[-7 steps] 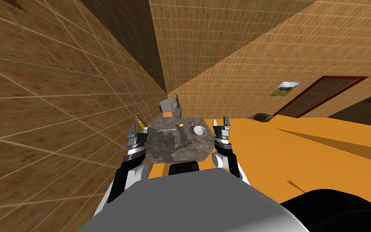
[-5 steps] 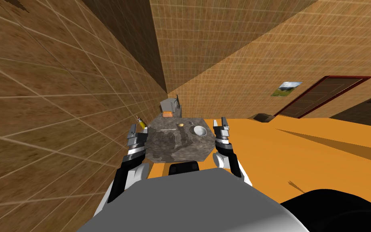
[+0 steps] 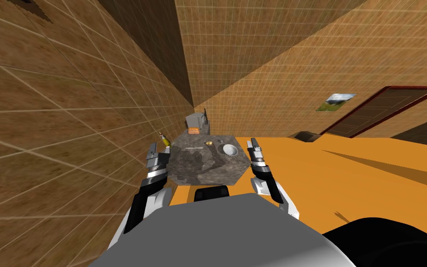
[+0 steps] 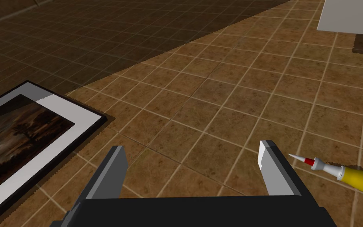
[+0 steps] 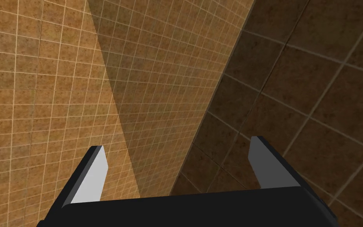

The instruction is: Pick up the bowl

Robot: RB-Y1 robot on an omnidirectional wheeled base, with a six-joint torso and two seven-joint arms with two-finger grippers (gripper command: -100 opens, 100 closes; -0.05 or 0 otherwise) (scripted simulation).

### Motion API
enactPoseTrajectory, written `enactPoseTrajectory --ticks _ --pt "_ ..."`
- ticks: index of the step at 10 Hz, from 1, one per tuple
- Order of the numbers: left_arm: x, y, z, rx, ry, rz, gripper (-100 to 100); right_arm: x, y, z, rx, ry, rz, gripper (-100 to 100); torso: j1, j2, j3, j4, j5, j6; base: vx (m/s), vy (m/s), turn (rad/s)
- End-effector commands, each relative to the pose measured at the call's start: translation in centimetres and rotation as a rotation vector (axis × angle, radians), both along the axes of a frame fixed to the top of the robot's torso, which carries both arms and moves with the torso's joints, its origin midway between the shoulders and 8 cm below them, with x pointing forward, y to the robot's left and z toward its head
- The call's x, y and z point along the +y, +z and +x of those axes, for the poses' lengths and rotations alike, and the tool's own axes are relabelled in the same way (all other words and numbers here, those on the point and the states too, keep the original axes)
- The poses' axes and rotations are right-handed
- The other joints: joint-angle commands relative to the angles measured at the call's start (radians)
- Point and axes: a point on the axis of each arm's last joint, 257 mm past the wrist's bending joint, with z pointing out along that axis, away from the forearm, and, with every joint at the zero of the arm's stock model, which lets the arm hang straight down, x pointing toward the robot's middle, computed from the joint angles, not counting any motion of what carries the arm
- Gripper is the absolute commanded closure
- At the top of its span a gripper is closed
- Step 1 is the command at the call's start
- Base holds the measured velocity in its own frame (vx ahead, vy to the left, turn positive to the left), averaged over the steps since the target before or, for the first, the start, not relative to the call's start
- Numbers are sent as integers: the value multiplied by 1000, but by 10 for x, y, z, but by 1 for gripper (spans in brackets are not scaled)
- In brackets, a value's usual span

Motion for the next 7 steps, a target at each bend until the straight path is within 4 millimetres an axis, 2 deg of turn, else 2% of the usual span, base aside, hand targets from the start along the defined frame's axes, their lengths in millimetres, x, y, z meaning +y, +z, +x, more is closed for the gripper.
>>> enactPoseTrajectory --ticks 1,3,6,7 --pt "0 0 0 0 0 0 0 -12 -14 4 39 -36 -79 -100 0 0 0 0 0 0 -28 -13 51" --pt "0 0 0 0 0 0 0 -34 -32 8 96 -104 -230 -100 0 0 0 0 0 0 -41 -15 85" --pt "0 0 0 0 0 0 0 -50 -50 10 144 -145 -308 -100 1 0 0 0 0 0 -32 -5 44" --pt "0 0 0 0 0 0 0 -65 -60 11 177 -182 -392 -100 1 -1 0 0 0 0 -25 -3 56"
